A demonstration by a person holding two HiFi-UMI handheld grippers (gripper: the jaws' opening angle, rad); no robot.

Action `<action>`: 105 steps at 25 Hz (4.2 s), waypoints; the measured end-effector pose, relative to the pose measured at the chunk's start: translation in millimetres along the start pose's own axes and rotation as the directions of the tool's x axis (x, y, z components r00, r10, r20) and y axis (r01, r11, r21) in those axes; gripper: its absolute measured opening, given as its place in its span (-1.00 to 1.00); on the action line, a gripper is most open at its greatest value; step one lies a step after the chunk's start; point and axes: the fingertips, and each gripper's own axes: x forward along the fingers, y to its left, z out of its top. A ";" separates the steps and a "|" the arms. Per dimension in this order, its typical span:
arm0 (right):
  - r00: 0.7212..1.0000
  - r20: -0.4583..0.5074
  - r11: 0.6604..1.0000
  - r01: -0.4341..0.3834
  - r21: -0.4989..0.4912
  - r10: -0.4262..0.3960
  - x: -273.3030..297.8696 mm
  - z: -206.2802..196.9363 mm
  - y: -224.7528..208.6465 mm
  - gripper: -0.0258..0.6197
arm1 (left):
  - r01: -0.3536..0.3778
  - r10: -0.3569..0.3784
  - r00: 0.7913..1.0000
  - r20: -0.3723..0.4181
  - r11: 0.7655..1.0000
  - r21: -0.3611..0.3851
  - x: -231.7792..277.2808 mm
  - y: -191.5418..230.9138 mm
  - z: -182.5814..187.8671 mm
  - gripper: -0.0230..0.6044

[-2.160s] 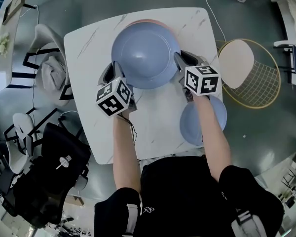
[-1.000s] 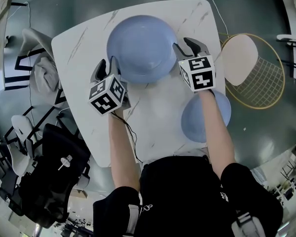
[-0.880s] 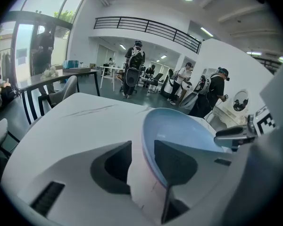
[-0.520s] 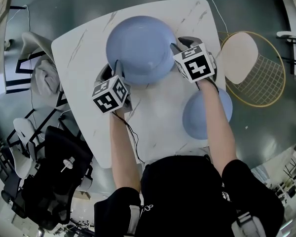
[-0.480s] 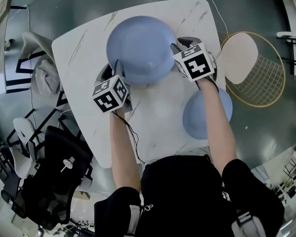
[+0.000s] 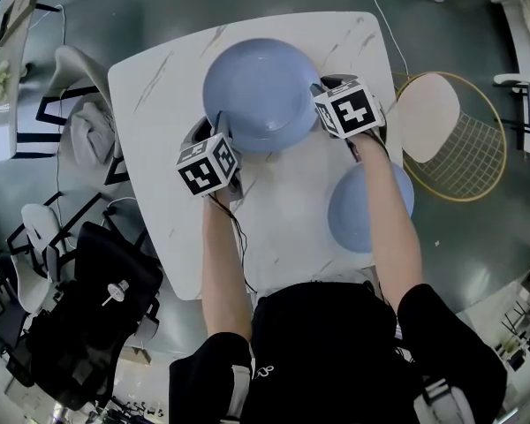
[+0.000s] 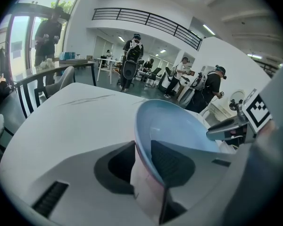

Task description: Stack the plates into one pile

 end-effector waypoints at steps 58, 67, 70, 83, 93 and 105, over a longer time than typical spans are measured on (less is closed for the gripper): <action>0.949 0.098 0.760 0.176 0.626 -0.300 -220.3 -312.2 36.8 -0.65 | 0.368 -0.321 0.930 -0.181 0.842 0.394 -133.3 -195.5 -141.8 -0.64; 0.952 0.057 0.690 0.177 0.702 -0.302 -213.4 -369.2 8.1 -0.65 | 0.420 -0.316 0.903 -0.290 0.791 0.444 -97.5 -241.7 -179.8 -0.63; 0.951 0.061 0.684 0.172 0.709 -0.303 -212.2 -376.6 5.4 -0.64 | 0.425 -0.302 0.897 -0.323 0.789 0.443 -89.3 -244.0 -190.8 -0.63; 0.925 0.075 0.664 0.210 0.718 -0.374 -213.4 -390.2 8.7 -0.61 | 0.327 -0.222 0.944 -0.245 0.741 0.587 -93.7 -235.0 -183.8 -0.65; 0.830 0.225 0.641 0.193 0.743 -0.511 -247.4 -357.3 8.1 -0.88 | 0.298 -0.324 0.945 -0.035 0.814 0.498 -143.2 -213.4 -136.3 -0.87; 0.765 0.544 0.812 -0.048 0.582 -0.344 -241.0 -243.8 94.6 -0.89 | 0.220 -0.330 0.928 0.175 0.862 0.457 -221.7 -129.5 -87.1 -0.88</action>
